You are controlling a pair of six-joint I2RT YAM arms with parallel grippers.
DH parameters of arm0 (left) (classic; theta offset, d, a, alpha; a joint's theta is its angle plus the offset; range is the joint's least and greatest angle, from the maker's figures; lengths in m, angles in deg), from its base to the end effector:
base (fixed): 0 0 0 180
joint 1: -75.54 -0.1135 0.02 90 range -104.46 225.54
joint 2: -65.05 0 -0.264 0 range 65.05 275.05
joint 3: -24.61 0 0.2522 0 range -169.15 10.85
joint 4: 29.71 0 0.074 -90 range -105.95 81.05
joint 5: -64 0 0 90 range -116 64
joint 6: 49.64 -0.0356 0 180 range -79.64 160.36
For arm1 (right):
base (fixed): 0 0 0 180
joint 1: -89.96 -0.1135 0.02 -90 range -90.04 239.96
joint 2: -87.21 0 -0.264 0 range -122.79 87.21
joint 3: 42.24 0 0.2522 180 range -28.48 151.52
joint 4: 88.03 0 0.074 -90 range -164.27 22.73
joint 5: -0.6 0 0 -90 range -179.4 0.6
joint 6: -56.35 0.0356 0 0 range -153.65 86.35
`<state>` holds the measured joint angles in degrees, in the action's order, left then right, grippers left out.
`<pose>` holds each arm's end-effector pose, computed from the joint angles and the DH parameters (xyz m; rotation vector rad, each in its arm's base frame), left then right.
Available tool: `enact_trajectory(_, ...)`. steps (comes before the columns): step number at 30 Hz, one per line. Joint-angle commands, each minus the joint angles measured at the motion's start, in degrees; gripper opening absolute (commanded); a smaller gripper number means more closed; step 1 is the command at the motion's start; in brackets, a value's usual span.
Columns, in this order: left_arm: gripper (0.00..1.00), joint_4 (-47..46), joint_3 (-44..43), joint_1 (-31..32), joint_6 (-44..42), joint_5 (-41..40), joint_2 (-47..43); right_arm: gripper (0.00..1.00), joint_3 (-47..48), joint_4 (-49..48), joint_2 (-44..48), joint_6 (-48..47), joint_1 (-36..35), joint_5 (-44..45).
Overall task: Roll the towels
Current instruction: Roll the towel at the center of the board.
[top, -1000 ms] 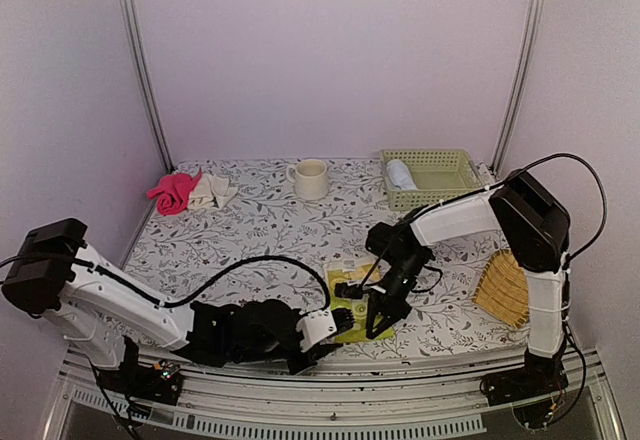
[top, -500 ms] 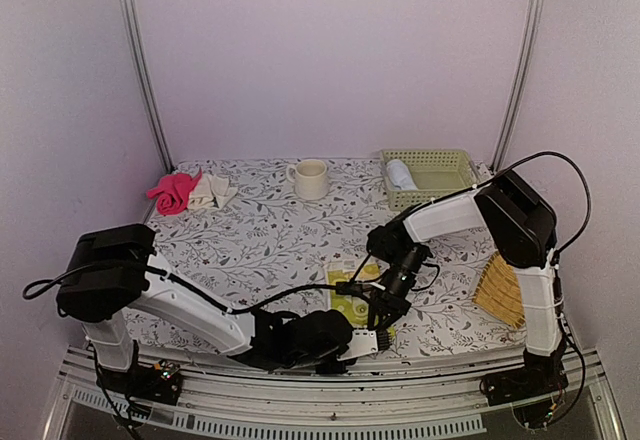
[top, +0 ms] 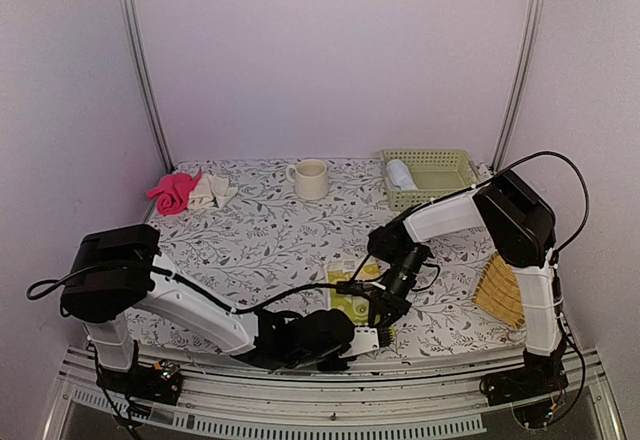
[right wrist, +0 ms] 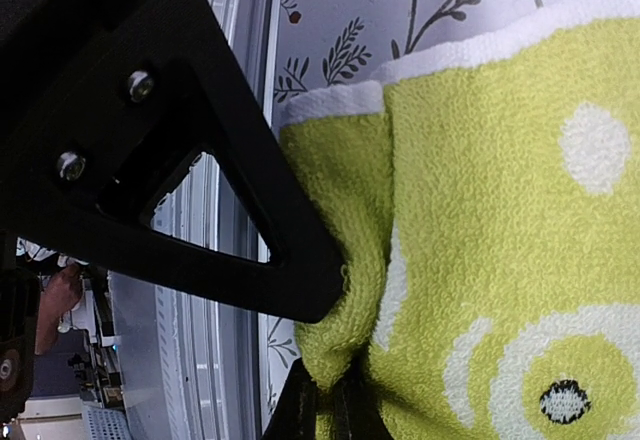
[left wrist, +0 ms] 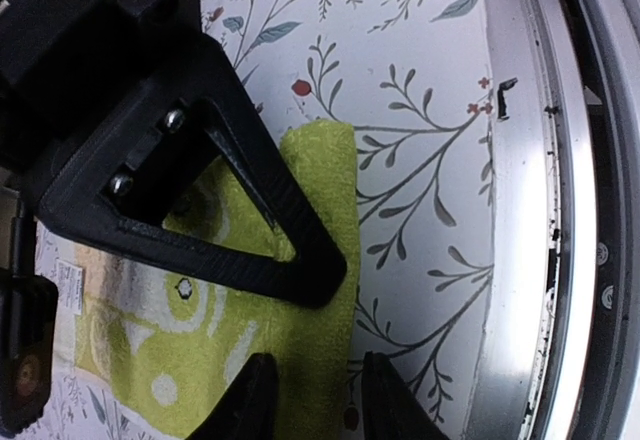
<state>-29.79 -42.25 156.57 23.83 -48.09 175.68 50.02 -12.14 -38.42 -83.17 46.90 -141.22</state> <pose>0.0713 -0.3659 0.1122 1.5767 1.6322 -0.1428 0.2386 0.2613 0.0987 1.7197 -1.9384 -1.2773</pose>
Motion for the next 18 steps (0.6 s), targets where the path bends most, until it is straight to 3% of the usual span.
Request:
enact_trajectory(1,0.32,0.3,-1.5,-1.6,0.4,1.4,1.5,0.04,0.5,0.4,-1.4,-1.2,0.0,0.5)
enact_trajectory(8,0.21,2.0,-2.2,-2.3,1.4,1.8,3.9,0.05,0.8,0.1,-0.7,-0.6,0.1,0.5)
enact_trajectory(14,0.06,7.9,-3.9,-2.7,3.9,5.3,3.1,0.35,1.8,2.4,10.6,1.1,1.7,1.7)
enact_trajectory(18,0.02,14.8,-6.6,-4.0,7.1,12.8,2.8,0.4,4.4,5.5,19.0,2.1,5.3,2.5)
